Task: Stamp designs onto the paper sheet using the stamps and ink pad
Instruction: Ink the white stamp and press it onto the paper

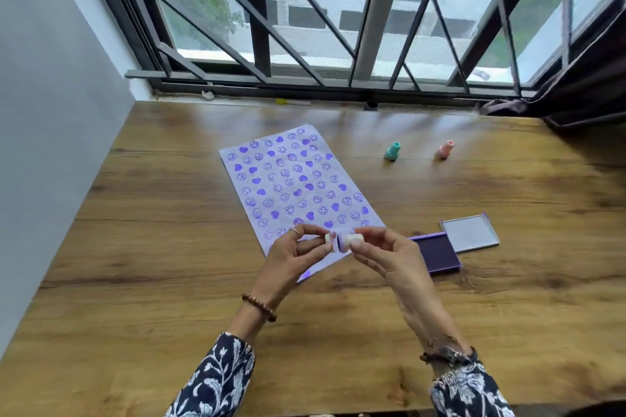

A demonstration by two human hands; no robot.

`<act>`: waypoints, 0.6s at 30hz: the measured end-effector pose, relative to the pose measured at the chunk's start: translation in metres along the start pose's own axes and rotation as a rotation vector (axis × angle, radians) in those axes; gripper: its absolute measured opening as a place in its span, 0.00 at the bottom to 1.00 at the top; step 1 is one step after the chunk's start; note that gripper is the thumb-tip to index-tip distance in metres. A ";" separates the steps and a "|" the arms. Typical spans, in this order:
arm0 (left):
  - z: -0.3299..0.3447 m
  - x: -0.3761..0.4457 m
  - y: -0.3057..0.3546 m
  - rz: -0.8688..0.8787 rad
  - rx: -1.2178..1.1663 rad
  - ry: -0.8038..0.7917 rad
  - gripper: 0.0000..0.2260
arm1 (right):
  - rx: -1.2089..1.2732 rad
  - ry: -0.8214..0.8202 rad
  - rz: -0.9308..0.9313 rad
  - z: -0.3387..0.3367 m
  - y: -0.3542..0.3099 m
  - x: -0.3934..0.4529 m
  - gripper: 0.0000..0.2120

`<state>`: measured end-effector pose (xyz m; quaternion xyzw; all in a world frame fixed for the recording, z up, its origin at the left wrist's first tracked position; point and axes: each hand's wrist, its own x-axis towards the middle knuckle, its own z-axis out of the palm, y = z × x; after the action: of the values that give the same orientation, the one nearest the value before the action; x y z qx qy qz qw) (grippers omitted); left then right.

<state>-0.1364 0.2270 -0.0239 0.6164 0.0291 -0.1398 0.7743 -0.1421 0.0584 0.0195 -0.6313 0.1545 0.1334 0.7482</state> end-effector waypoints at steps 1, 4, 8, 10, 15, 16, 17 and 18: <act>0.006 0.001 0.002 -0.005 -0.007 -0.015 0.06 | -0.036 0.001 -0.031 -0.003 -0.004 0.000 0.19; 0.023 0.003 0.006 0.004 0.014 -0.026 0.11 | -0.125 0.008 -0.101 -0.015 -0.013 -0.002 0.23; 0.045 0.013 0.009 0.017 0.065 -0.044 0.08 | -0.166 0.032 -0.146 -0.033 -0.026 0.001 0.24; 0.056 0.020 0.009 0.027 0.073 -0.044 0.07 | -0.183 0.030 -0.156 -0.043 -0.031 0.005 0.19; 0.083 0.044 0.008 0.044 0.111 -0.037 0.07 | -0.204 0.040 -0.186 -0.072 -0.046 0.018 0.08; 0.089 0.049 0.007 0.049 0.113 -0.036 0.07 | -0.208 0.045 -0.187 -0.078 -0.049 0.022 0.08; 0.095 0.054 0.006 0.058 0.114 -0.029 0.08 | -0.218 0.050 -0.185 -0.085 -0.052 0.026 0.09; 0.102 0.060 0.006 0.066 0.113 -0.022 0.08 | -0.234 0.054 -0.183 -0.091 -0.054 0.030 0.09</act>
<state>-0.0906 0.1195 -0.0075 0.6582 -0.0076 -0.1224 0.7428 -0.0992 -0.0407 0.0425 -0.7290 0.0998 0.0645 0.6741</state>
